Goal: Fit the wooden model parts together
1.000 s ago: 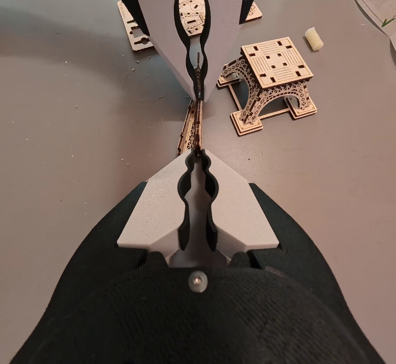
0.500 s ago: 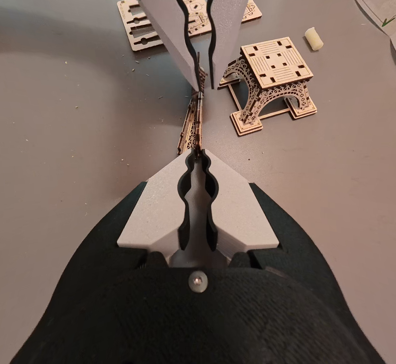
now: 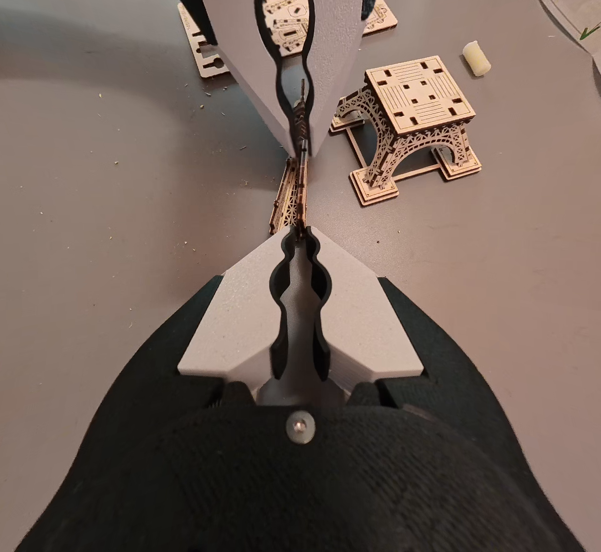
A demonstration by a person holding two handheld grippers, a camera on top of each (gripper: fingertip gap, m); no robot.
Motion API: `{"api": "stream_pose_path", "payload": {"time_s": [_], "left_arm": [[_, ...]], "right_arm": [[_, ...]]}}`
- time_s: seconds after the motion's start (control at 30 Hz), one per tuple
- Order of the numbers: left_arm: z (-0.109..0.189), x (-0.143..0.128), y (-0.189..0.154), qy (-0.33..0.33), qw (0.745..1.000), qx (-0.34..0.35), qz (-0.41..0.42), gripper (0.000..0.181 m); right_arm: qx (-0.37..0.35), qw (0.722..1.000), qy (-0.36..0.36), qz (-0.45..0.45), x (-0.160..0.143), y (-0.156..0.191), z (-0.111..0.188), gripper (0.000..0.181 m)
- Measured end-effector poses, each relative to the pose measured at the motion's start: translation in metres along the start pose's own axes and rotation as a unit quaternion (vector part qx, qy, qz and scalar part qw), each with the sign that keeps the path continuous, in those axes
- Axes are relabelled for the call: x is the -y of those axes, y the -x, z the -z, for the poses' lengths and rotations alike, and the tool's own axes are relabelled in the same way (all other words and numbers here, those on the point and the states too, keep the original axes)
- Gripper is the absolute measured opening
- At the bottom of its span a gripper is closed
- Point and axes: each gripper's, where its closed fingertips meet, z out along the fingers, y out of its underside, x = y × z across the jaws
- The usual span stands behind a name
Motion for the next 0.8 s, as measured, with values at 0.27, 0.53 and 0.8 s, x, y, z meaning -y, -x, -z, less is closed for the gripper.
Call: {"api": "stream_pose_path", "payload": {"time_s": [0.27, 0.53, 0.8], "left_arm": [[0.004, 0.017, 0.003, -0.071, 0.993, 0.092, -0.019, 0.008], [-0.017, 0.026, -0.001, -0.044, 0.998, 0.033, -0.016, 0.011], [-0.023, 0.031, -0.004, -0.018, 0.999, -0.005, -0.032, 0.001]], "right_arm": [[0.0, 1.0, 0.0, 0.001, 0.0, 0.0, 0.0, 0.004], [-0.001, 1.0, 0.0, 0.002, 0.0, 0.0, 0.0, 0.004], [-0.001, 1.0, 0.0, 0.002, 0.0, 0.0, 0.0, 0.004]]}}
